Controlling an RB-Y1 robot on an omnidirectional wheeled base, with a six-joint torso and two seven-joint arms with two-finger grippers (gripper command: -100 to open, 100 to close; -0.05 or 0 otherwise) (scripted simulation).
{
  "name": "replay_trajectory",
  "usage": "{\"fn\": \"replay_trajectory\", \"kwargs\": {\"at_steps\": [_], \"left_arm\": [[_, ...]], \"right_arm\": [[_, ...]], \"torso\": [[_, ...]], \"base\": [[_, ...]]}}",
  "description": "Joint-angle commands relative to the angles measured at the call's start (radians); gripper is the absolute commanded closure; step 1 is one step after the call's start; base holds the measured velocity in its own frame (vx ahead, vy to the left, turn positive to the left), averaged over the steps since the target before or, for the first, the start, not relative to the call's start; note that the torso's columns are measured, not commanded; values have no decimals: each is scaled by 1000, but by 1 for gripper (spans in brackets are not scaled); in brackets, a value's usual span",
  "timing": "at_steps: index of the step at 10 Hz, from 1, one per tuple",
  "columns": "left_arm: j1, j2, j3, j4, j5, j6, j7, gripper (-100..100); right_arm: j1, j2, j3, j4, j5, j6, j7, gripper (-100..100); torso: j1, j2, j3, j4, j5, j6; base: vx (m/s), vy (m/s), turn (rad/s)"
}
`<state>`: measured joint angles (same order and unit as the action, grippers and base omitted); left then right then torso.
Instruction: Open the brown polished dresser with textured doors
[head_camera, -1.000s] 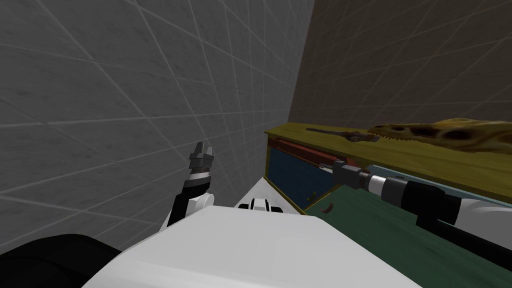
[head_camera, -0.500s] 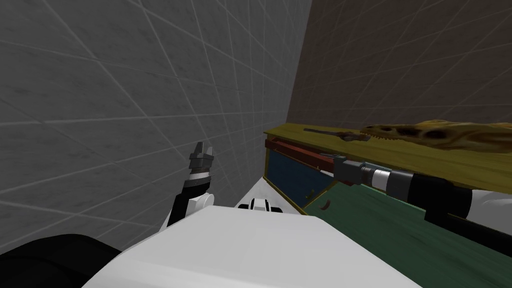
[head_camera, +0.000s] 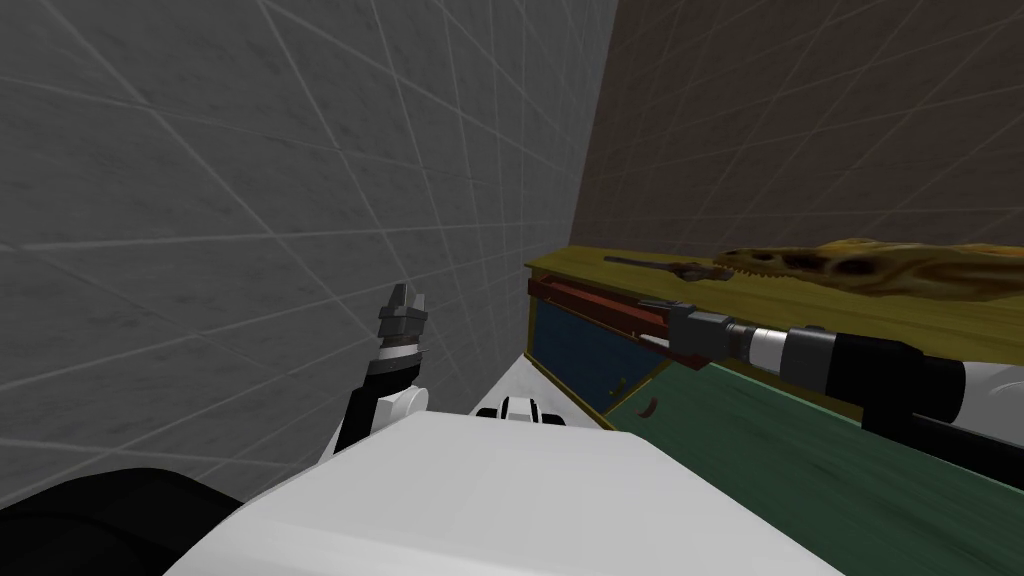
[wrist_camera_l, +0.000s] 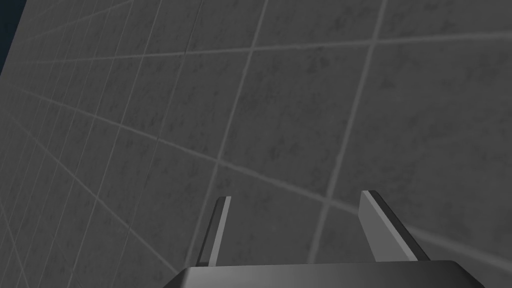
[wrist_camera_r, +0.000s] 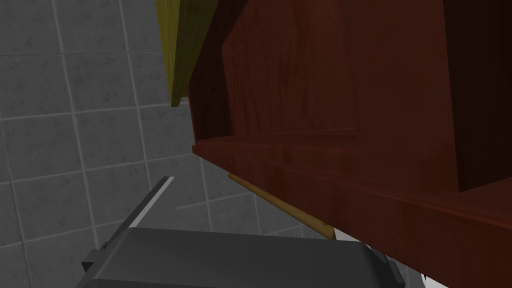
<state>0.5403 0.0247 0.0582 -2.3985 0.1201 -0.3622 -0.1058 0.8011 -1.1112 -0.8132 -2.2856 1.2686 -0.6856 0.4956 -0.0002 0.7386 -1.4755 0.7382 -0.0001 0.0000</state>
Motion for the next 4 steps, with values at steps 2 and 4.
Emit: {"fn": "replay_trajectory", "kwargs": {"at_steps": [2,4], "left_arm": [[0,0,0,0,0,0,0,0],[0,0,0,0,0,0,0,0]], "right_arm": [[0,0,0,0,0,0,0,0],[0,0,0,0,0,0,0,0]], "torso": [[0,-1,0,0,0,0],[0,-1,-1,0,0,0]], "base": [[0,0,0],[0,0,0]]}}
